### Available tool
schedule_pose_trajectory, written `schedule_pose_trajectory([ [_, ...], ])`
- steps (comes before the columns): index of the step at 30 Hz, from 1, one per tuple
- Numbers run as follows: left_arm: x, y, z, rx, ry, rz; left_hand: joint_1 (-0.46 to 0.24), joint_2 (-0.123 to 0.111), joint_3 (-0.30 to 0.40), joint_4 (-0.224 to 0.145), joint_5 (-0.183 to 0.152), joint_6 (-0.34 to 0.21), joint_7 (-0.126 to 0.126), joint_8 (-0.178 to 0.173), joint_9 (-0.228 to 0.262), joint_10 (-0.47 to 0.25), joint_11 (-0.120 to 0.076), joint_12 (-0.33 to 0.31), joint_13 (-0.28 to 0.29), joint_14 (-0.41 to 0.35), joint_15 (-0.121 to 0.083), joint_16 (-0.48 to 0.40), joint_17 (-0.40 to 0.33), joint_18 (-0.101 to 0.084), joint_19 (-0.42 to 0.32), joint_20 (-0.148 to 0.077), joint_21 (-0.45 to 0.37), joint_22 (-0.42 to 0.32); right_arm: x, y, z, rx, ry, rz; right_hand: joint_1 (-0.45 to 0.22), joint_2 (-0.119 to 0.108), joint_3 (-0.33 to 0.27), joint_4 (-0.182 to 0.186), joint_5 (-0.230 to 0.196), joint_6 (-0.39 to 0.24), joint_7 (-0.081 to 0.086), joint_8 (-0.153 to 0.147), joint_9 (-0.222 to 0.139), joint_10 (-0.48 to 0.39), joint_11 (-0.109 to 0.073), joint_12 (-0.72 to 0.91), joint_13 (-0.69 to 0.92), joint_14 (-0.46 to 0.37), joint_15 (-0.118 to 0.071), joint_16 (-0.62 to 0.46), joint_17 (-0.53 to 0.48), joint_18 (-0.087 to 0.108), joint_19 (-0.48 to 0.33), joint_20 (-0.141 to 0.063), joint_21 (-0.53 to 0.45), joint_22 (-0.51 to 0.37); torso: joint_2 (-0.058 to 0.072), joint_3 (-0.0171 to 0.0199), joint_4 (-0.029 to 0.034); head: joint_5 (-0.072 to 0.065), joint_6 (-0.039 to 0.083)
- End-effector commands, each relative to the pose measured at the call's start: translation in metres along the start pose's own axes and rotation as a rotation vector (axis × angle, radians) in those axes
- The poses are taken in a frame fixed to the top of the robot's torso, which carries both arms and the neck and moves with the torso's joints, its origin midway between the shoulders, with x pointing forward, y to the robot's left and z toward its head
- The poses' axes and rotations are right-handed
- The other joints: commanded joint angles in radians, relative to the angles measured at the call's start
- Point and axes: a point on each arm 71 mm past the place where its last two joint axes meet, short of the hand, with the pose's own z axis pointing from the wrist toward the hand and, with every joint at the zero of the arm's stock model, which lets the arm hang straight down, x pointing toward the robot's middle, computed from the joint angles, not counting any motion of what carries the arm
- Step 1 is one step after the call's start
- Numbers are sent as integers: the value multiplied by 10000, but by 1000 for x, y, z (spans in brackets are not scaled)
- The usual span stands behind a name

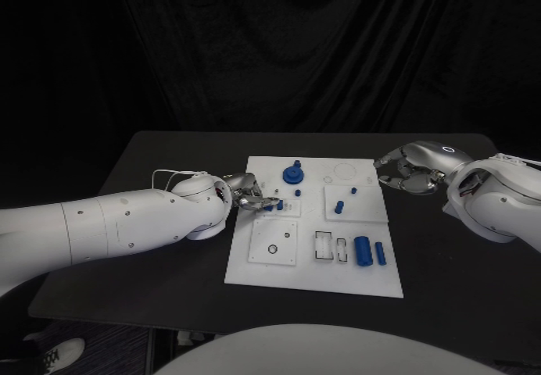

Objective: Assemble the parts on the task board

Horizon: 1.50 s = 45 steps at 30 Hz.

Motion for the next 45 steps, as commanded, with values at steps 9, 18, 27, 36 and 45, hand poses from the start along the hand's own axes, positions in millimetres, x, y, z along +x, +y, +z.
schedule_pose_trajectory([
  [9, 10, 9, 1, -174, 475, 98, 891, 332, -73, -198, 1202, 164, 30, -107, -320, 1027, 18, -5, 2614, 1055, 60, 26, 2633, 32, 283, 81, -88, 2096, 3, -2, 0, 211, 148, 48, -89, -30, 66, -27, 35, 68, 6, 34, -15, -71, 13, -62, 842, 368, 87, -51, -8, 163, -77, -27, -55, 1173, 36, -20, 13, 18, -1],
  [18, 8, 5, 1, 395, 93, -50, 2092, 309, 378, -586, 2491, 214, -55, -34, -277, 1027, -59, -5, 2614, 1055, 6, 26, 2633, 35, 271, 30, -104, 2093, 3, -2, -1, 228, 159, 67, -89, -30, 66, -27, 35, 68, 6, 34, -15, -71, 13, -62, 842, 368, 87, -51, -8, 163, -77, -27, -55, 1173, 34, -21, 13, 21, -1],
  [27, 5, 5, 0, 718, -145, -129, 2604, 140, 709, -749, 2712, 244, -125, 152, -111, 1027, -116, -5, 2614, 1055, -39, 26, 2633, 51, 226, -7, -180, 2072, 3, -2, -1, 252, 156, 71, -81, -24, 92, -42, 51, 70, 9, 33, -20, -93, 13, -91, 816, 363, 88, -64, -17, 166, -83, -25, -79, 1168, 21, -16, 3, 21, -1],
  [36, 2, 6, -2, 952, -583, -273, 2744, 49, 854, -783, 2744, 291, -152, 267, -21, 1027, -139, -5, 2614, 1055, -56, 26, 2633, 48, 229, -22, -167, 2076, 3, -3, -1, 285, 171, 173, -79, -23, 101, -47, 55, 61, 10, 31, -23, -102, 14, -104, 805, 360, 89, -72, -23, 170, -90, -25, -101, 1162, 23, -14, 1, 39, -1],
  [45, -14, 10, -15, 2147, -2391, -700, 3182, -321, 1202, -737, 2494, -707, -27, 710, 675, 1027, -54, -5, 2614, 1055, -7, 26, 2633, 33, 248, -10, -114, 2091, 3, -4, -2, 321, 173, 201, -76, -23, 109, -52, 59, 53, 14, 28, -26, -123, 16, -129, 783, 357, 89, -79, -29, 176, -99, -24, -135, 1153, 30, -17, 9, 44, -1],
])
